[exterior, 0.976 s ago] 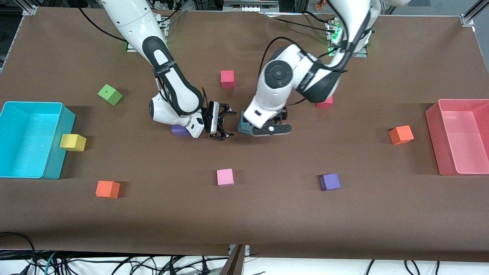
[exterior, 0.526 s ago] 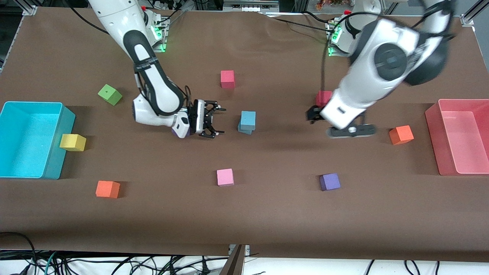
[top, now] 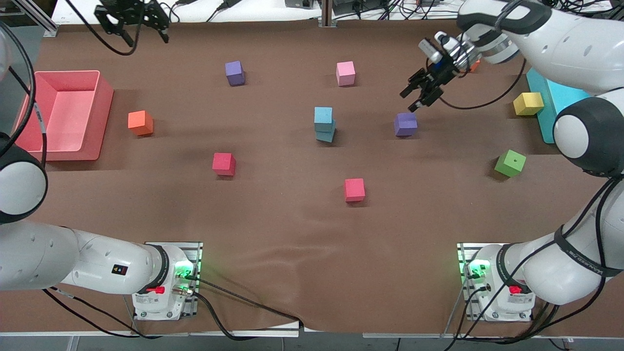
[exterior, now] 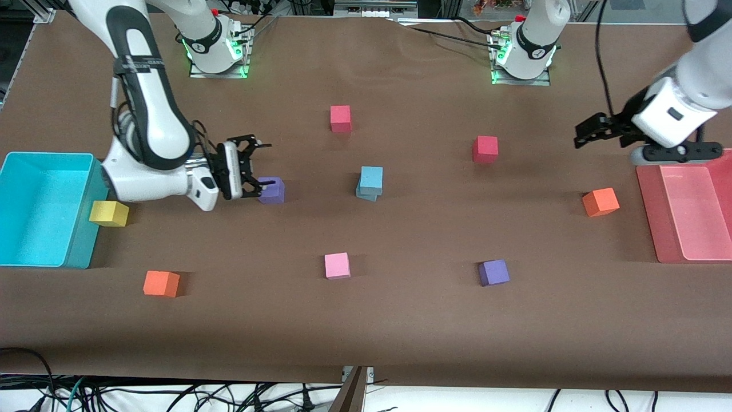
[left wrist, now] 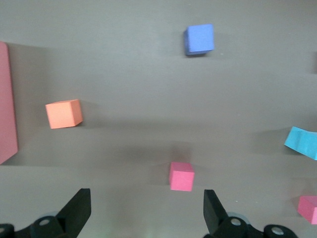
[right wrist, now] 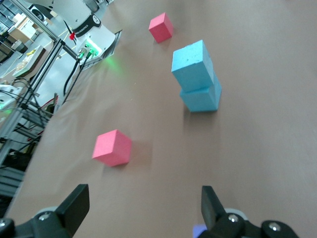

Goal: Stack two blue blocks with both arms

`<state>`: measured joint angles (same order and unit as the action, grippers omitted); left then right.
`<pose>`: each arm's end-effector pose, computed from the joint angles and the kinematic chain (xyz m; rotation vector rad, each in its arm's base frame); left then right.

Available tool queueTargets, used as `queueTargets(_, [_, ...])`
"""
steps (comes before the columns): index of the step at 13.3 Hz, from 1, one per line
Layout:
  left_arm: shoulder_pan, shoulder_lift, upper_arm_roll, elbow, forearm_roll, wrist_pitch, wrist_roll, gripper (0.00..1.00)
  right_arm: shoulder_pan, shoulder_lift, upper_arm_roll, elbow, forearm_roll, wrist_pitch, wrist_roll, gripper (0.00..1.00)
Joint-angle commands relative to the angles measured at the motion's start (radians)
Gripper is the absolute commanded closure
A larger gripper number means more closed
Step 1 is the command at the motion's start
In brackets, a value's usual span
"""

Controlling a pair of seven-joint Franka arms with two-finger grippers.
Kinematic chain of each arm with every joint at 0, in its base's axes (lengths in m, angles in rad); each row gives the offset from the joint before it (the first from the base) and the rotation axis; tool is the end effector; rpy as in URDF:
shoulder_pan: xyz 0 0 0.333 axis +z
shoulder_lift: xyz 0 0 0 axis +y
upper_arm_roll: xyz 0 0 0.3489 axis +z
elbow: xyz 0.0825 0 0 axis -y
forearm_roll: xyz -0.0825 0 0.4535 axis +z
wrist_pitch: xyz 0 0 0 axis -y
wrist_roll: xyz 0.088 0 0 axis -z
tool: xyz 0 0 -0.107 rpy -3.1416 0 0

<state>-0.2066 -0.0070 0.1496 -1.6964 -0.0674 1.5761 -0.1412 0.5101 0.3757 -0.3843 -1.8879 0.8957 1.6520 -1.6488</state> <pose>0.6141 -0.0420 0.5947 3.0763 0.1359 -0.1843 0.6235 0.1687 0.2974 -1.7304 -1.4695 -0.1278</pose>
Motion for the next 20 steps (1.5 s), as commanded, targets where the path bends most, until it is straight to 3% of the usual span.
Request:
queueTargets(1, [-0.004,-0.033,-0.005,-0.015,0.067,-0.022,0.023,0.00,0.005,0.006,-0.010,0.146,-0.136,-0.101,0.229,0.00])
queueTargets(6, [-0.007,-0.050,-0.008,-0.008,0.084,-0.051,0.017,0.00,0.015,0.006,-0.001,0.375,-0.409,-0.238,0.758,0.00])
queueTargets(8, [-0.013,-0.031,-0.008,0.026,0.080,-0.090,0.015,0.00,0.028,0.006,-0.001,0.389,-0.452,-0.248,0.935,0.00])
queueTargets(13, [-0.017,-0.013,-0.010,0.069,0.075,-0.087,-0.017,0.00,0.065,0.005,-0.002,0.478,-0.705,-0.290,1.349,0.00])
queueTargets(16, [-0.011,-0.001,-0.007,0.073,0.080,-0.079,-0.021,0.00,0.068,-0.004,-0.005,0.480,-0.738,-0.281,1.628,0.00])
queueTargets(18, [-0.010,0.016,-0.007,0.099,0.084,-0.080,-0.020,0.00,0.021,-0.021,0.002,0.480,-0.739,-0.270,1.657,0.00])
queueTargets(19, [-0.007,0.024,-0.001,0.113,0.083,-0.079,-0.018,0.00,-0.037,-0.029,0.024,0.474,-0.750,-0.233,1.655,0.00])
queueTargets(20, [-0.002,0.035,-0.001,0.129,0.080,-0.077,-0.017,0.00,-0.115,-0.055,0.091,0.461,-0.788,-0.201,1.644,0.00])
